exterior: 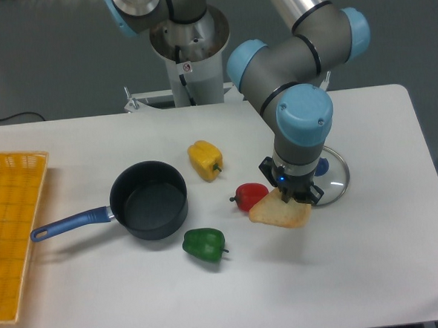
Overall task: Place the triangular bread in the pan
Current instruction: 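Lift the triangular bread slice with the gripper off the table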
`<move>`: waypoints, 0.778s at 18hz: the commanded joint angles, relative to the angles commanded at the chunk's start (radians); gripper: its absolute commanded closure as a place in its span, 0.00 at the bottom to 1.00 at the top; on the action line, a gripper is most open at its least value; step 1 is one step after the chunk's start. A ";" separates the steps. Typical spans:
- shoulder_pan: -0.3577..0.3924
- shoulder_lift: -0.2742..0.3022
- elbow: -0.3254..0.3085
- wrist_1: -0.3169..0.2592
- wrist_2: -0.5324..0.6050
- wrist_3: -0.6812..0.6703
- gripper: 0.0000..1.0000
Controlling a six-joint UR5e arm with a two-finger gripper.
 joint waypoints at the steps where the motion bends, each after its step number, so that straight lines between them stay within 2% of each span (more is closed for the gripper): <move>1: 0.000 0.002 -0.002 0.000 0.000 0.000 1.00; 8: -0.012 0.015 -0.015 -0.002 0.000 0.000 1.00; 14: -0.035 0.070 -0.078 0.005 0.000 -0.009 1.00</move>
